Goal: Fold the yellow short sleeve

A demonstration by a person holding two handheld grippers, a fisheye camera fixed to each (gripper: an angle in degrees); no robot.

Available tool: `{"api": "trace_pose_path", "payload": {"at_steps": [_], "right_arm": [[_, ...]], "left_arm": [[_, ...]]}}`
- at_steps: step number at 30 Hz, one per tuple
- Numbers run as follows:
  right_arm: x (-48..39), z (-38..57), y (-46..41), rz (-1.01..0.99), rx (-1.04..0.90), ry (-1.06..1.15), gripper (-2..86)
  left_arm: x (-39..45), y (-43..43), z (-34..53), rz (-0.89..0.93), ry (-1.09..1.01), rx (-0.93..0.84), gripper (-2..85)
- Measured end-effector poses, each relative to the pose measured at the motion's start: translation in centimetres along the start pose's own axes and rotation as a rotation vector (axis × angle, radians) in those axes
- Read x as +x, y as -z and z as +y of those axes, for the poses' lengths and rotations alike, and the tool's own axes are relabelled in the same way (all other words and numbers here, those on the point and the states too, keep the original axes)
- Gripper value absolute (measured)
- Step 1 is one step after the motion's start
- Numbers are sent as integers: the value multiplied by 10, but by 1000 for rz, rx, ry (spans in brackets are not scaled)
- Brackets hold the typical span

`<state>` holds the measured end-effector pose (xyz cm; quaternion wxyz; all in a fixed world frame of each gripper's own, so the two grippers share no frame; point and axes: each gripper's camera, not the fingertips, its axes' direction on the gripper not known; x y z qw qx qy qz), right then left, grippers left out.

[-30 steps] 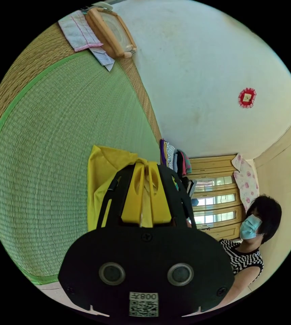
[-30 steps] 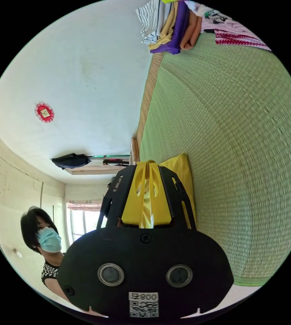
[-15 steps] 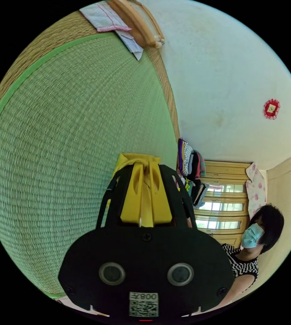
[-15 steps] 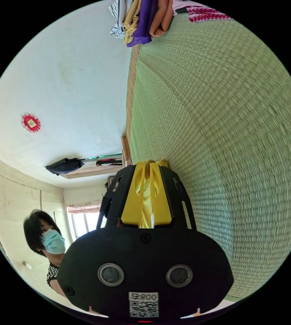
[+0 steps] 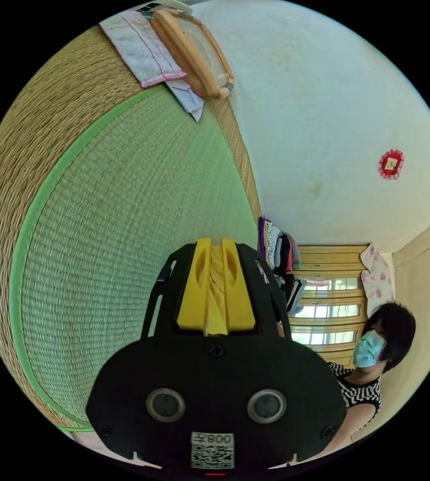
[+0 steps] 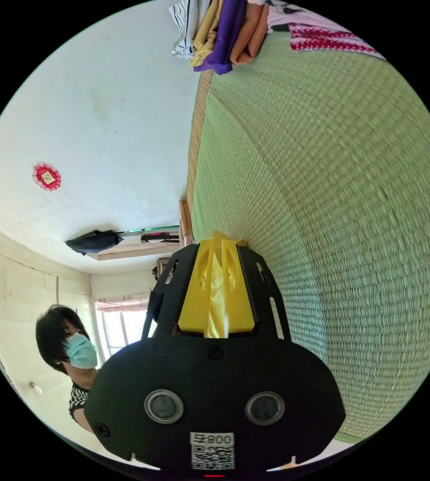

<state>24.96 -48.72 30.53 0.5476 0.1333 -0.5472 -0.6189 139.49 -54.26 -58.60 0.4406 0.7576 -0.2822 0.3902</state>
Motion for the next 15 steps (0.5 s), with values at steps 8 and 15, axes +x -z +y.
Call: {"api": "trace_pose_path", "payload": {"at_steps": [8, 15], "right_arm": [[-92, 15, -40, 101, -70, 147, 16], [-180, 46, -144, 234, -291, 316, 9]], "left_arm": [[62, -64, 11, -117, -201, -240, 70], [78, -101, -4, -180, -174, -282, 40]]}}
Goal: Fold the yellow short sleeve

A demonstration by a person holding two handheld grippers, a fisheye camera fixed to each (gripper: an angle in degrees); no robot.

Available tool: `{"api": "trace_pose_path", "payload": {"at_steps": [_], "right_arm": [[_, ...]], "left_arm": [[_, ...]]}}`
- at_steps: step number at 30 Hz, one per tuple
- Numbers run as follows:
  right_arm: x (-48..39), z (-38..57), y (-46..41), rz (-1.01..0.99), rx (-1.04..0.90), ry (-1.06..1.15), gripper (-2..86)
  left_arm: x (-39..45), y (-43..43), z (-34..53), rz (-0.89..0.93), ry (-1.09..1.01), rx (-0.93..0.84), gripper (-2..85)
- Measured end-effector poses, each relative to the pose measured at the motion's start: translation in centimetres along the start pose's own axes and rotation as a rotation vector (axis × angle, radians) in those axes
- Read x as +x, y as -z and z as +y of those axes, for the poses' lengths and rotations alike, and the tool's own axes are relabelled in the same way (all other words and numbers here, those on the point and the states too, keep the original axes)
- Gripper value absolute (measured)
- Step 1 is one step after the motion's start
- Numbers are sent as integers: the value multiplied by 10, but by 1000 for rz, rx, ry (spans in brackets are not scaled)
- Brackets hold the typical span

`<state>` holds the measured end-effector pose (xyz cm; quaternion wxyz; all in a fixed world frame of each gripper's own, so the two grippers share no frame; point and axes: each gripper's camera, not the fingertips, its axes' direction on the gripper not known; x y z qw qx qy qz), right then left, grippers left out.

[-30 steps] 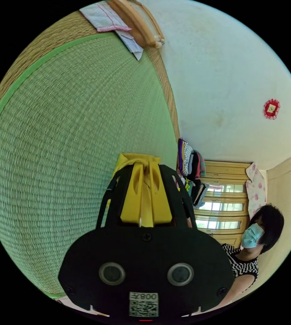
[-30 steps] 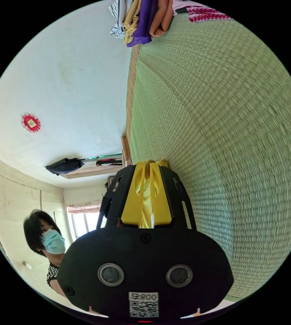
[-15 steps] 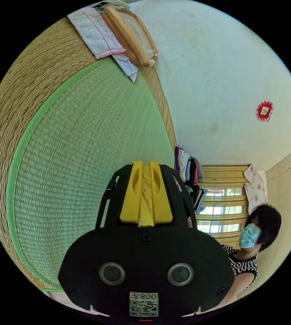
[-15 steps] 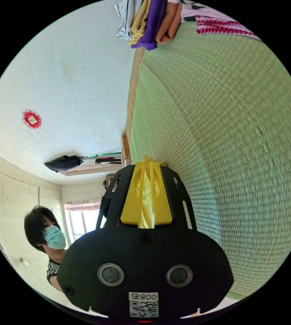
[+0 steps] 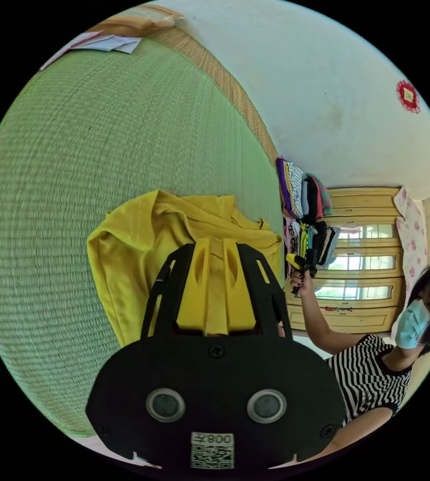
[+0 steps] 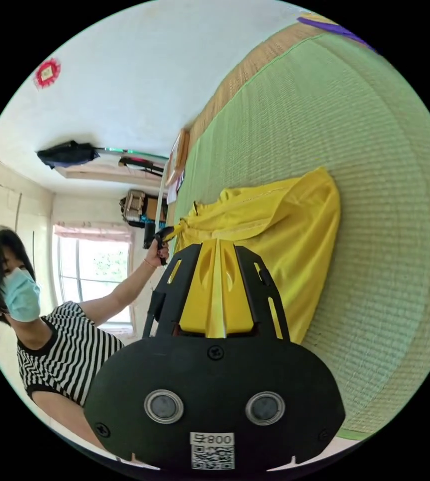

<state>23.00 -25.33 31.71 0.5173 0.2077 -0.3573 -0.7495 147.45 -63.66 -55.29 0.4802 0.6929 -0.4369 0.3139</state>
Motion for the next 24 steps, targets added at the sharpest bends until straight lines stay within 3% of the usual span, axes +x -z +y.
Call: {"api": "trace_pose_path", "payload": {"at_steps": [8, 17, 24], "right_arm": [[-83, -24, -70, 113, -180, 73, 2], [-172, -36, -90, 316, -200, 130, 1], [-245, -49, -97, 414, -158, 172, 0]], "left_arm": [[19, 4, -21, 21, 6, 52, 16], [64, -16, -4, -92, -117, -116, 30], [80, -15, -10, -127, -113, -101, 20]]}}
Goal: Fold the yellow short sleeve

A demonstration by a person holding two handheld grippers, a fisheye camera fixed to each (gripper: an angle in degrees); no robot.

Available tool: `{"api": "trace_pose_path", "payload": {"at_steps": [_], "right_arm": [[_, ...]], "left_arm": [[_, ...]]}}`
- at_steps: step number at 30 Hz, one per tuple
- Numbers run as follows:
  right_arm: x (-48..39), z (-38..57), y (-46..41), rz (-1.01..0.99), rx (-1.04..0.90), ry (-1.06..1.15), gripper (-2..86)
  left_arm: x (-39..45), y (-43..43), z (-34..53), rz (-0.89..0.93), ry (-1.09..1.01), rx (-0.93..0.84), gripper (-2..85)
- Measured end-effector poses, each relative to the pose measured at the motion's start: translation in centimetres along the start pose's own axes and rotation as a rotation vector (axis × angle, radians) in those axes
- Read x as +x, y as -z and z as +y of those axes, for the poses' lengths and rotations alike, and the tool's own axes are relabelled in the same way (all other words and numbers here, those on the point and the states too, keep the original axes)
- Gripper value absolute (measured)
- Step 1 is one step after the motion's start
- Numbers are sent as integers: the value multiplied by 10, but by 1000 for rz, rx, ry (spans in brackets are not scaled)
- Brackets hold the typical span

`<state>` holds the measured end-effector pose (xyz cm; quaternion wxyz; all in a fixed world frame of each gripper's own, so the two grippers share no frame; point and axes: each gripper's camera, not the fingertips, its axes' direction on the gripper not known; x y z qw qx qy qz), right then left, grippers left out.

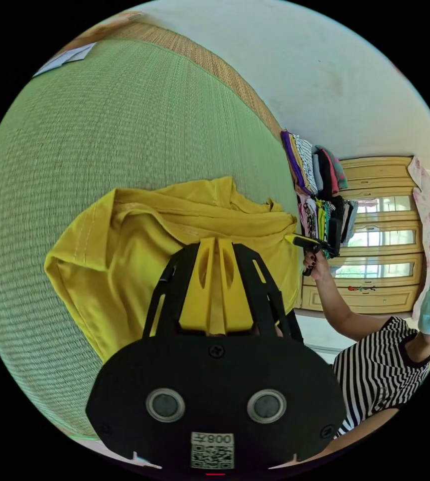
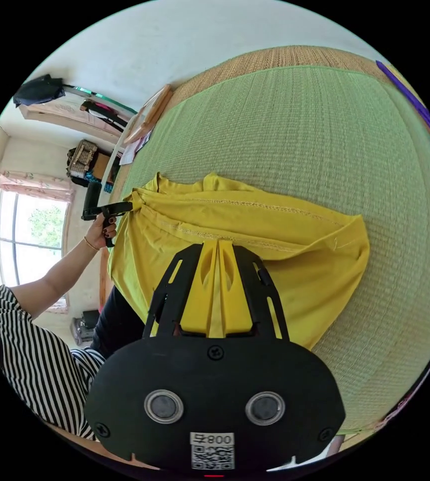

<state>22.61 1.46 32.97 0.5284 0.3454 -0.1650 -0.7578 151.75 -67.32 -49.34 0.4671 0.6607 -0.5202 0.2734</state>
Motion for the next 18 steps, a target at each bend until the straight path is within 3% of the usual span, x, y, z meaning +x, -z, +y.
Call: {"api": "trace_pose_path", "payload": {"at_steps": [7, 14, 18], "right_arm": [[-69, -5, 18, 99, 5, 86, 0], [-165, 7, 1, 475, -83, 297, -3], [-204, 8, -1, 590, -95, 368, -4]], "left_arm": [[39, 11, 1, -48, -128, 3, 52], [88, -4, 20, -340, -314, -109, 42], [97, -2, 23, -380, -314, -109, 19]]}}
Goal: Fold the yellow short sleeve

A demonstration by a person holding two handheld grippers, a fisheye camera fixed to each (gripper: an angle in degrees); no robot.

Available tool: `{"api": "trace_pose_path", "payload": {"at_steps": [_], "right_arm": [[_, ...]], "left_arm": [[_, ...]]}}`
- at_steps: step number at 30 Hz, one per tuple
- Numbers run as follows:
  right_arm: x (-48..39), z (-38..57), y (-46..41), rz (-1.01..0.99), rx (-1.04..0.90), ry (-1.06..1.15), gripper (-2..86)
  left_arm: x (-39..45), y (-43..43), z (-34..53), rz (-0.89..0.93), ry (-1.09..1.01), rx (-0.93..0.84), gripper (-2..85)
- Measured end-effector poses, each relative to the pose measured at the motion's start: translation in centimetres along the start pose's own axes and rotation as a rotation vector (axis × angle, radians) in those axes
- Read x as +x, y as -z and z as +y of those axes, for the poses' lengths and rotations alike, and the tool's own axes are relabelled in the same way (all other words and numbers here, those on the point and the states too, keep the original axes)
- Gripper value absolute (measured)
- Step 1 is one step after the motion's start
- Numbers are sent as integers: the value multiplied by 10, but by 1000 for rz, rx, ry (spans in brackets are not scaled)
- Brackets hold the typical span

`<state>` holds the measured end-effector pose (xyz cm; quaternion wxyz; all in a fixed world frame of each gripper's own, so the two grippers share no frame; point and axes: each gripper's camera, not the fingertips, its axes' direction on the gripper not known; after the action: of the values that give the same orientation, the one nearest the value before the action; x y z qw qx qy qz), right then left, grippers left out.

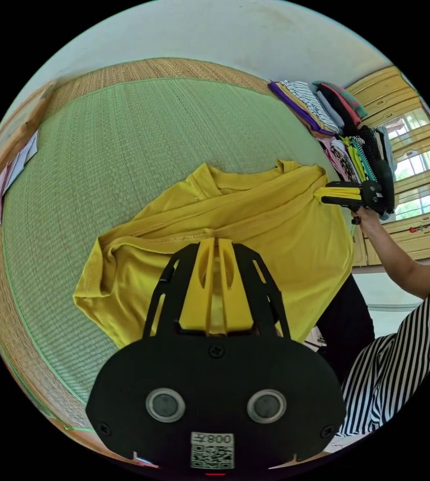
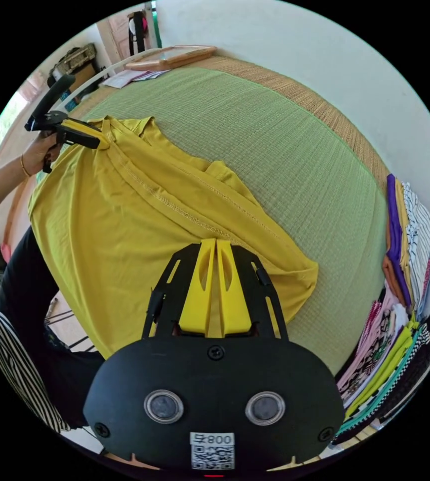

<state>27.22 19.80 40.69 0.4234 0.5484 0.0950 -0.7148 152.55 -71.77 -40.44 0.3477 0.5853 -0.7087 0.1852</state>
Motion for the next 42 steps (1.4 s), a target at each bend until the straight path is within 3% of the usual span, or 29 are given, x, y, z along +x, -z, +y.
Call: {"api": "trace_pose_path", "payload": {"at_steps": [11, 19, 31, 42], "right_arm": [[-4, -14, 58, 105, 91, -17, -4], [-24, 8, 65, 63, 83, 58, -4], [25, 32, 53, -12, 63, -56, 7], [79, 83, 62, -17, 146, -87, 1]], "left_arm": [[2, 39, 5, -56, 75, 150, 8], [11, 33, 38, 36, 37, 109, 24], [-13, 48, 69, -74, 136, 139, 56], [-31, 67, 94, -49, 159, 195, 10]]}}
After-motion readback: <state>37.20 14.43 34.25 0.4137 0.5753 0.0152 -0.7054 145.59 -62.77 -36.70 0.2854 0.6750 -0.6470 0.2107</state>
